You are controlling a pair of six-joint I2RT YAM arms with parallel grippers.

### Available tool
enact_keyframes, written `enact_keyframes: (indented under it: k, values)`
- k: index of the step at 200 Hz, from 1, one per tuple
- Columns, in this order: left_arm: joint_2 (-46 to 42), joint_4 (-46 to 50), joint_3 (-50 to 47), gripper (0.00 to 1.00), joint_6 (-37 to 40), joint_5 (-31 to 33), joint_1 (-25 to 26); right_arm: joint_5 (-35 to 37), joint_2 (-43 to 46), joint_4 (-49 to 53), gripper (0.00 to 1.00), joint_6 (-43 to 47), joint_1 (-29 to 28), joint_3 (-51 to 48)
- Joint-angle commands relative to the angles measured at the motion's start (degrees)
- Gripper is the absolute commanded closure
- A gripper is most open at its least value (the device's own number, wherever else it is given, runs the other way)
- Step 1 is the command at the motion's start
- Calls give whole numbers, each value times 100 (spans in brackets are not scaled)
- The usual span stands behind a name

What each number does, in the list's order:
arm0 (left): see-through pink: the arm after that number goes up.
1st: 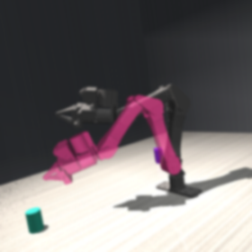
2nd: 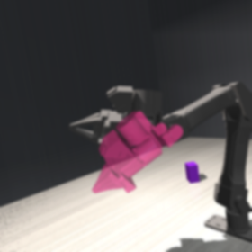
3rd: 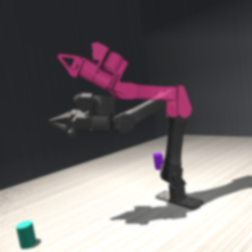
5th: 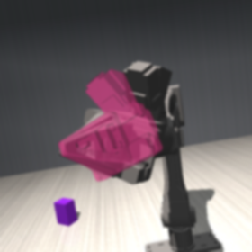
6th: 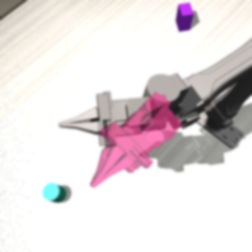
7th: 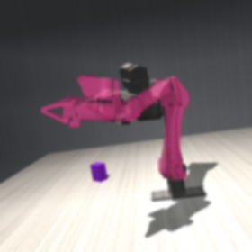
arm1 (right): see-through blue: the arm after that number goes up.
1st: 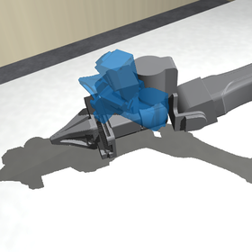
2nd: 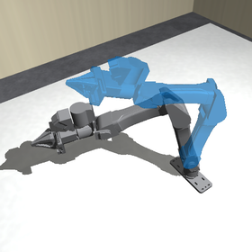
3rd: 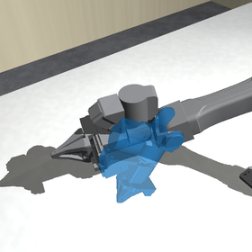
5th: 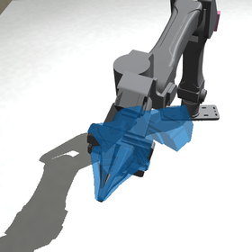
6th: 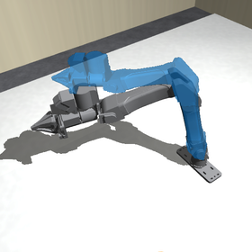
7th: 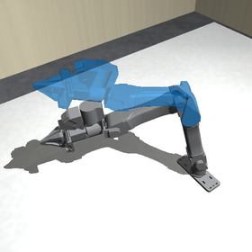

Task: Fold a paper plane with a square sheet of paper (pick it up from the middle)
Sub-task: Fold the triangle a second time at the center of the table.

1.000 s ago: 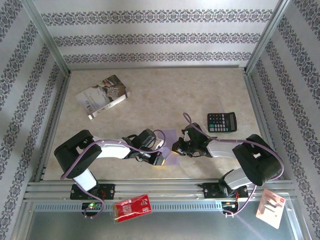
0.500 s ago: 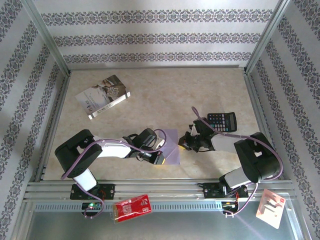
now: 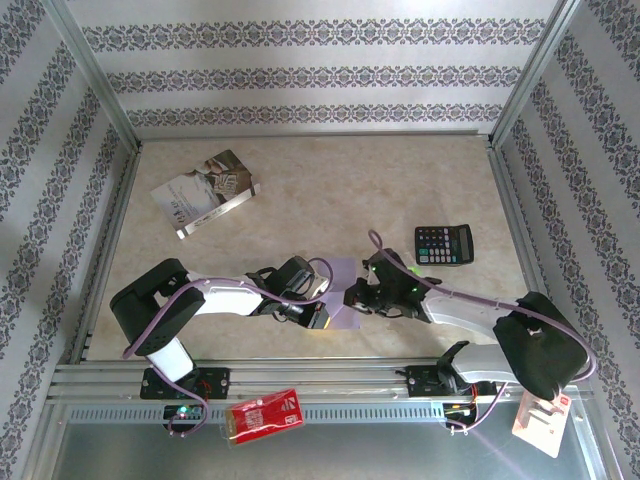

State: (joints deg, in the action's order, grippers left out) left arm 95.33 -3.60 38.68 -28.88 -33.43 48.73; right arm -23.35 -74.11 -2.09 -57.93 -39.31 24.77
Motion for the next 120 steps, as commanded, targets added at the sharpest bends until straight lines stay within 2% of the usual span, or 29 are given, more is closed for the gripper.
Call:
enact_keyframes:
  k: [1,54,120]
  values:
    - [355,1068,-217,100,67,471,-30,365,-197,-327,100,-475,-316,-38]
    - [329,1059,-226,100,70,489,-30,462,-695,-708,100,-772,-728,50]
    - [354,1011,-261,100,85,488,-30,461,-920,-896,100,-932,-874,12]
